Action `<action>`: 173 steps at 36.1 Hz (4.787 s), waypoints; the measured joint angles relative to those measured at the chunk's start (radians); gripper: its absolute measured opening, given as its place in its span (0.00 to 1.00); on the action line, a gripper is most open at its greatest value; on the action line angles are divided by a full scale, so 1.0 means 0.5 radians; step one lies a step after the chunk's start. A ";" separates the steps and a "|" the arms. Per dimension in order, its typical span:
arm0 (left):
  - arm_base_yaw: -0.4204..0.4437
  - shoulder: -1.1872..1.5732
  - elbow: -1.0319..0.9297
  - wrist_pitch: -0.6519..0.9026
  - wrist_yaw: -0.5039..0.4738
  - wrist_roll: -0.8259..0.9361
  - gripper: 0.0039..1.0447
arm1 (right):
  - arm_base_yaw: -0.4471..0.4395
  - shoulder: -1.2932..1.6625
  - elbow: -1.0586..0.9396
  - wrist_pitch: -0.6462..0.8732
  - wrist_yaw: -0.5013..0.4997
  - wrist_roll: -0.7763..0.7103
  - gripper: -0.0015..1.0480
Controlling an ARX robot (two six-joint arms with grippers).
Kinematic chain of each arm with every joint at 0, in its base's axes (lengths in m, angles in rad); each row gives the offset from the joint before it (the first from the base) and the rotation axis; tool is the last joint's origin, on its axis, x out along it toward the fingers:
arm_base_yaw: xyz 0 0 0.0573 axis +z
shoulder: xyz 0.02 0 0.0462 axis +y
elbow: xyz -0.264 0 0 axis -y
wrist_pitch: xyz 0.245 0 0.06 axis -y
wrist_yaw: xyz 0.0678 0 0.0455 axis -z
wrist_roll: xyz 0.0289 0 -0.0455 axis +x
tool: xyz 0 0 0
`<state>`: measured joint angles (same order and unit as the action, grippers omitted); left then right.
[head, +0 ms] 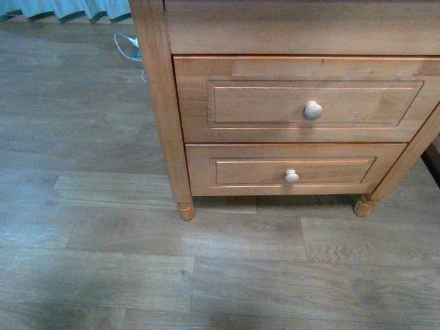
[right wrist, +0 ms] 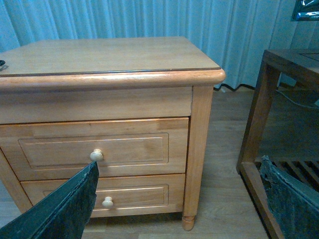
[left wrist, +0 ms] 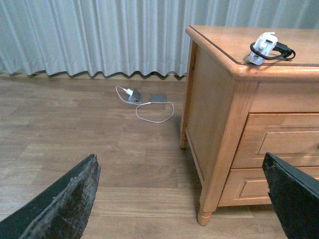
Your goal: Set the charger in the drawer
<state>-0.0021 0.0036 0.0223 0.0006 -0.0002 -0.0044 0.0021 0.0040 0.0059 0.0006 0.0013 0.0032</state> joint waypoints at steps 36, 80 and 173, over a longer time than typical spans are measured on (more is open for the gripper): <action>0.000 0.000 0.000 0.000 0.000 0.000 0.94 | 0.000 0.000 0.000 0.000 0.001 0.000 0.91; 0.000 0.000 0.000 0.000 0.000 0.000 0.94 | 0.557 2.072 0.512 0.825 0.284 -0.430 0.91; 0.000 0.000 0.000 0.000 0.000 0.000 0.94 | 0.797 4.373 1.891 1.444 0.705 -0.042 0.23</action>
<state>-0.0021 0.0036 0.0223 0.0006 -0.0002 -0.0044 0.4007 2.1906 0.9512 0.7227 0.3538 -0.0177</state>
